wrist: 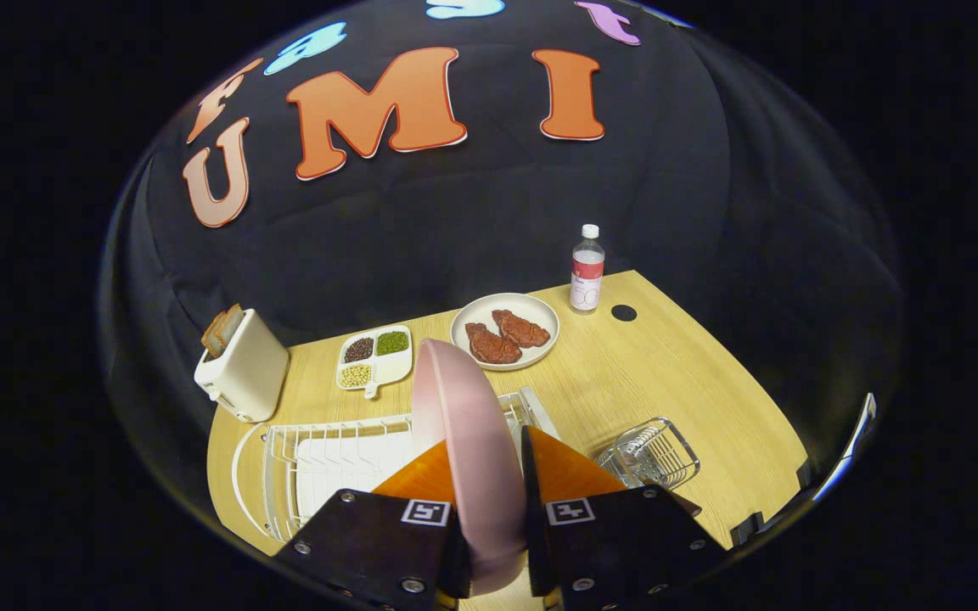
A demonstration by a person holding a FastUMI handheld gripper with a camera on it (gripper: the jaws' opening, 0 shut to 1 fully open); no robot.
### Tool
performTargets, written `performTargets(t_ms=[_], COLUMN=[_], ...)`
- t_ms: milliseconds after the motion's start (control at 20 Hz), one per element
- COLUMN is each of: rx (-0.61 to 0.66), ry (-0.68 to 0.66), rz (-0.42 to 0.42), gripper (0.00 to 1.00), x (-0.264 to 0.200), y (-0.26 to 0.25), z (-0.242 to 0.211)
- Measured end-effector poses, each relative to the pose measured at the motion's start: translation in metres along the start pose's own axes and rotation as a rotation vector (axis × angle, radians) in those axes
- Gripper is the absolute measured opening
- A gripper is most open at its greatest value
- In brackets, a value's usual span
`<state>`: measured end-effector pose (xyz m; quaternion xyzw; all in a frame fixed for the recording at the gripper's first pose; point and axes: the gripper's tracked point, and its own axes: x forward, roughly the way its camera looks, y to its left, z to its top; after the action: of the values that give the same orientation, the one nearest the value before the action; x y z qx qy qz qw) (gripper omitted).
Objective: Take the plate from the dish rack, then take the spoon from the basket and place it into the plate.
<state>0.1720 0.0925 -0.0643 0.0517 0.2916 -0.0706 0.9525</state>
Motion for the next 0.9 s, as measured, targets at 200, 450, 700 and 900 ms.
performTargets(t_ms=[200, 450, 700, 900], rx=[0.004, 0.008, 0.035, 0.059], ry=[-0.013, -0.031, -0.006, 0.026], rz=[0.043, 0.117, 0.171, 0.218], gripper=[0.27, 0.27, 0.27, 0.27], x=[-0.025, -0.065, -0.091, -0.101], y=[-0.005, -0.003, 0.000, 0.007], z=[-0.004, -0.020, -0.058, -0.100])
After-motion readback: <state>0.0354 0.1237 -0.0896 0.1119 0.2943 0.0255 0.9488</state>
